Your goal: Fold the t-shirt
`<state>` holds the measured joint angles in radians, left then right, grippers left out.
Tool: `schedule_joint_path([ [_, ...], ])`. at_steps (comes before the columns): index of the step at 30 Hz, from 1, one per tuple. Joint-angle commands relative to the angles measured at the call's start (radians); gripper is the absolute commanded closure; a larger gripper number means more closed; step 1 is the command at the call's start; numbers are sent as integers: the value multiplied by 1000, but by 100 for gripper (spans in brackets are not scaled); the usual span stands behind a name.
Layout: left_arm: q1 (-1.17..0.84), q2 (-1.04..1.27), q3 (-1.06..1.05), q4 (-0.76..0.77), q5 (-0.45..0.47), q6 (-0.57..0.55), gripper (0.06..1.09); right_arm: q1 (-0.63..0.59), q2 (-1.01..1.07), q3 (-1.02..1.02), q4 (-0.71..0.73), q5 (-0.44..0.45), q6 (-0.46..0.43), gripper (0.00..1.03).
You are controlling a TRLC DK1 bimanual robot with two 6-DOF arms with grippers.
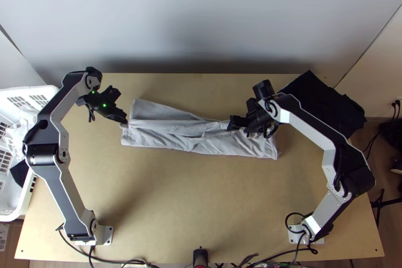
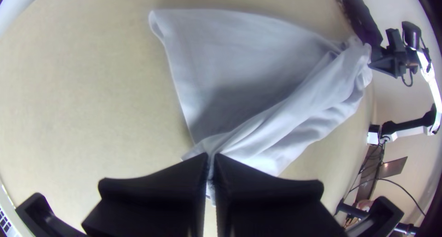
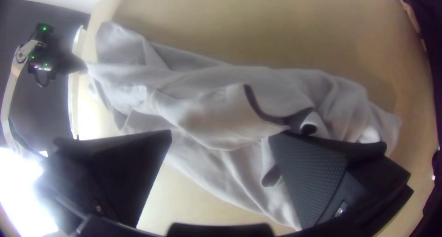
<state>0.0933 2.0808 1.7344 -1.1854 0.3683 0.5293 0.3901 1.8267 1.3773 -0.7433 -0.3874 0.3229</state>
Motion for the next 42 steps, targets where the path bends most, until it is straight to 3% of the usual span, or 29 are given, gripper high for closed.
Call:
schedule_joint_path([
  [1,-14,-45,-75,70,8,-5,105,6,-50,-1,48,91,-33,5],
  [3,-26,-48,-79,83,15,-9,105,16,-89,2,44,94,-30,5],
  [5,-35,-53,-79,87,27,-15,96,21,-107,3,35,96,-28,5],
  [7,-44,-62,-82,89,47,-15,105,21,-109,-1,19,96,-27,5],
  [9,-56,-68,-82,90,63,-15,105,20,-112,-15,19,96,-22,5],
  [10,-64,-71,-81,95,66,-17,99,18,-113,-21,19,96,-19,5],
  [11,-70,-74,-79,99,69,-23,78,18,-118,-26,19,96,-16,5],
  [12,-76,-76,-76,99,69,-26,39,18,-121,-30,19,94,-15,5],
  [13,-83,-82,-75,101,69,-25,6,20,-124,-34,19,94,-15,5],
  [14,-83,-88,-72,104,72,-26,10,21,-129,-38,19,94,-12,5],
  [19,-70,-131,-21,102,181,-51,10,23,-145,-47,19,94,-2,5],
  [25,-24,-156,13,107,195,-68,10,105,-172,-4,18,58,44,5],
  [28,39,-148,10,106,185,-91,10,196,-158,46,19,10,74,5],
  [33,121,-130,-16,109,9,-137,10,276,-43,183,10,-19,102,5],
  [39,192,-103,-90,122,0,-127,10,322,106,316,9,-91,166,5],
  [42,191,-91,-136,122,37,-112,10,337,181,379,9,-107,180,5],
])
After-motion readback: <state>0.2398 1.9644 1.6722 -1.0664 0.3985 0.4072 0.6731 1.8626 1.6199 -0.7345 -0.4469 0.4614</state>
